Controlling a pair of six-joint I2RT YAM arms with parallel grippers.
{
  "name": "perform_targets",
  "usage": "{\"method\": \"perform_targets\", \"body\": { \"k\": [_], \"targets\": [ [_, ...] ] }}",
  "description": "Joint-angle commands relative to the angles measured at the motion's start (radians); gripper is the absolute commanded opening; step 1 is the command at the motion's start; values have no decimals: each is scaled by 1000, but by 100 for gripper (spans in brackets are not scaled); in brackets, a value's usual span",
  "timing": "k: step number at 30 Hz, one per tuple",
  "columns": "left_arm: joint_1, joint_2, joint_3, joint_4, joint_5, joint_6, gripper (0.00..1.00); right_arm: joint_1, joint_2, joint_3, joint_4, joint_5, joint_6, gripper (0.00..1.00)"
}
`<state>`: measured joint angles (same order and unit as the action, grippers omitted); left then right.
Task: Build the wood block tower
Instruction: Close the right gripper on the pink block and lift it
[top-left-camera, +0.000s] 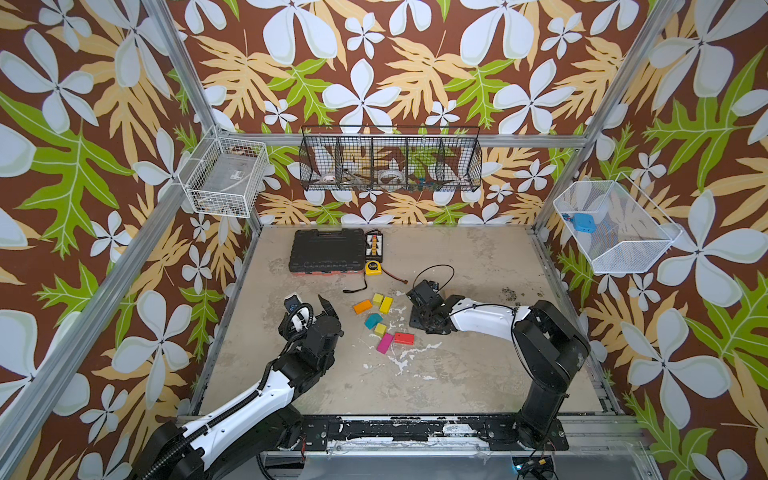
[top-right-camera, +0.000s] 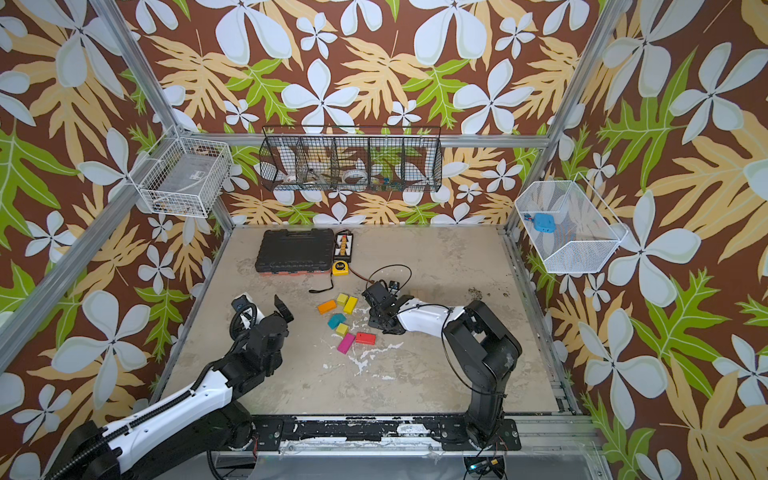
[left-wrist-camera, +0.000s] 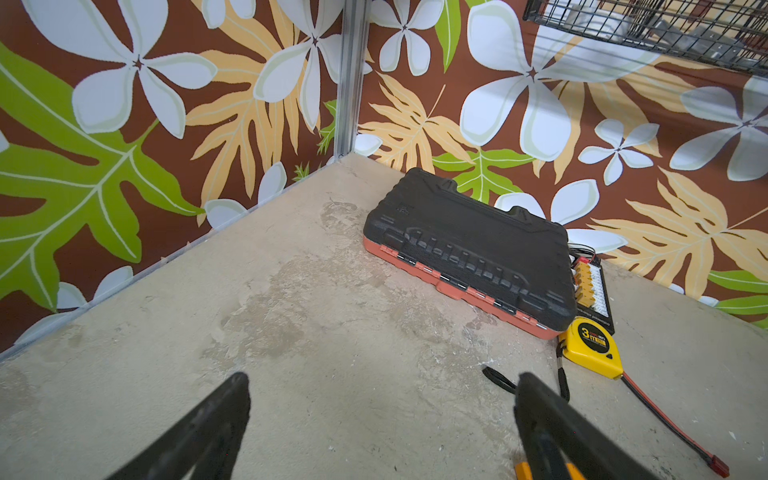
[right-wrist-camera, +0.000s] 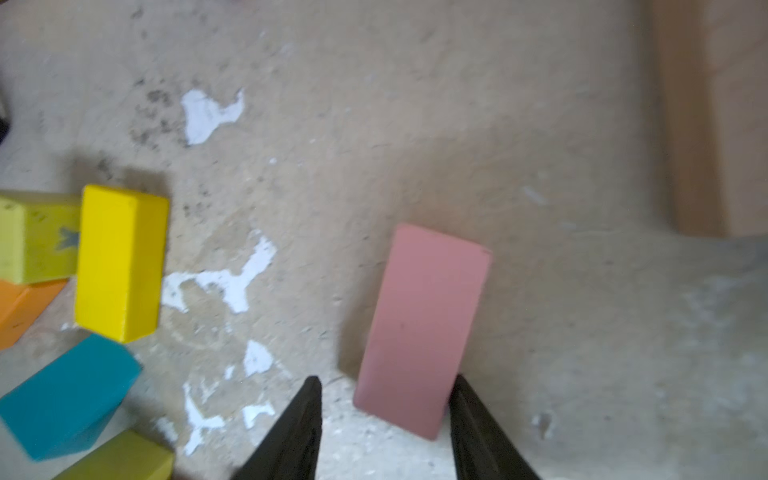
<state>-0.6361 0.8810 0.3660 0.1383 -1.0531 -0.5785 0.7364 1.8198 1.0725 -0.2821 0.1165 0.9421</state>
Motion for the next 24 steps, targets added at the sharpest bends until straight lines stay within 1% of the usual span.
{"method": "perform_targets", "body": {
  "k": [1,4,6,10,12,14,17,19,21,22,24],
  "targets": [
    [1,-5,1,22,-16,-3,100,19,14,30,24,-28,-31,47],
    [1,-1,1,23,-21,-3,100,25,38,65,4,-66,-36,43],
    [1,1,4,20,-22,-3,100,30,47,79,-12,-64,-40,42],
    [1,-5,1,18,-16,-4,100,38,17,51,-5,-16,-35,44],
    [1,-7,-1,20,-16,-4,100,39,1,61,-40,3,-50,45],
    [1,-5,-1,20,-16,-4,100,41,-23,73,-80,48,-77,46],
    [1,-5,1,18,-14,-5,100,42,-90,32,-76,142,-119,58],
    [1,-7,-1,20,-13,-5,100,40,-143,-9,-57,207,-153,70],
    [1,-5,-1,20,-16,-5,100,30,-174,-27,-36,242,-212,81],
    [1,-3,0,21,-16,-5,100,20,-177,-28,-33,244,-244,84],
    [1,4,4,19,-18,-5,100,-6,-169,-29,-6,201,-314,85]
  ]
}}
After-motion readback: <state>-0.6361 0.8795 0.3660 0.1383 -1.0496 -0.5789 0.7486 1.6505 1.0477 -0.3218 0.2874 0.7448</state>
